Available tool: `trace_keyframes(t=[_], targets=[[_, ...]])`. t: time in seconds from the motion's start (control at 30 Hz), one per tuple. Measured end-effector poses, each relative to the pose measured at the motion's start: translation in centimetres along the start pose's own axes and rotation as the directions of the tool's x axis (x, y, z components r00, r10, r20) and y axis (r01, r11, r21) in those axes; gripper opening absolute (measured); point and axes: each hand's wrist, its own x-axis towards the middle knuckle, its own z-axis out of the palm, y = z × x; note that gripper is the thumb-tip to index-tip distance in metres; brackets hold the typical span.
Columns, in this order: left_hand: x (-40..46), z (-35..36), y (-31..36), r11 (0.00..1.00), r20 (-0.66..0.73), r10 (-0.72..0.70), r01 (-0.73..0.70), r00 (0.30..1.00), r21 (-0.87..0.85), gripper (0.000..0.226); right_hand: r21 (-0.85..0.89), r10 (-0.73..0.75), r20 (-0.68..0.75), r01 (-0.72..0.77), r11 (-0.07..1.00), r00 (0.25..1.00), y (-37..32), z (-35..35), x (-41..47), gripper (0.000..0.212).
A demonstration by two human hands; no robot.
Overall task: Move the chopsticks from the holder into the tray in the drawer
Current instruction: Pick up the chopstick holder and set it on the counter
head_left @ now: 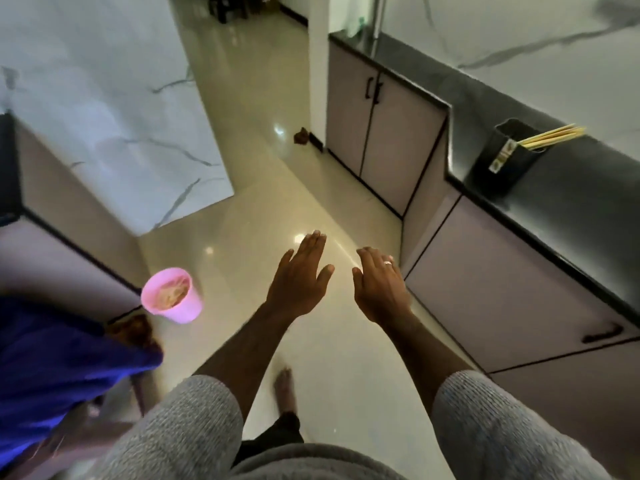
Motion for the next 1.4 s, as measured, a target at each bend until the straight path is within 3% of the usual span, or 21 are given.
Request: trace_keyframes(t=[0.13,0.23,0.43,0.57,0.83,1.1,1.3,1.4], targets=[[9.3,0.8,1.8,0.982,0.028,0.018,-0.013,0.999,-0.188,0.061,0.090,0.177,-0.058,-0.172,0.981,0.982,3.7,-1.6,5.7,0.039],[16.4,1.2,3.4,0.973,0.087,0.079,-0.059,0.993,-0.221,0.061,0.096,0.275,-0.105,-0.265,0.959,0.956,6.5,-3.0,9.7,0.039],[29.5,2.4,7.2,0.941,0.171,0.226,-0.169,0.959,-0.294,0.058,0.174,0.492,-0.237,-0.461,0.870,0.838,12.4,-6.0,16.4,0.031],[35.5,4.4,10.8,0.916,0.202,0.253,-0.167,0.946,-0.366,0.056,0.214,0.568,-0.312,-0.527,0.823,0.761,16.3,-7.6,19.4,0.039],[43.1,10.6,17.8,0.840,0.306,0.305,-0.103,0.902,-0.533,0.059,0.391,0.709,-0.312,-0.595,0.702,0.632,25.5,-9.8,23.6,0.045],[52.4,18.4,24.1,0.806,0.358,0.126,0.114,0.925,-0.580,0.066,0.601,0.799,-0.235,-0.563,0.567,0.553,37.6,-9.4,28.3,0.052],[58.8,21.5,29.2,0.780,0.336,-0.018,0.224,0.942,-0.584,0.081,0.738,0.871,-0.146,-0.535,0.412,0.470,42.1,-11.1,31.4,0.057],[61.0,23.2,30.5,0.753,0.361,-0.074,0.290,0.930,-0.591,0.081,0.775,0.870,-0.109,-0.506,0.378,0.482,43.9,-11.0,32.8,0.057]])
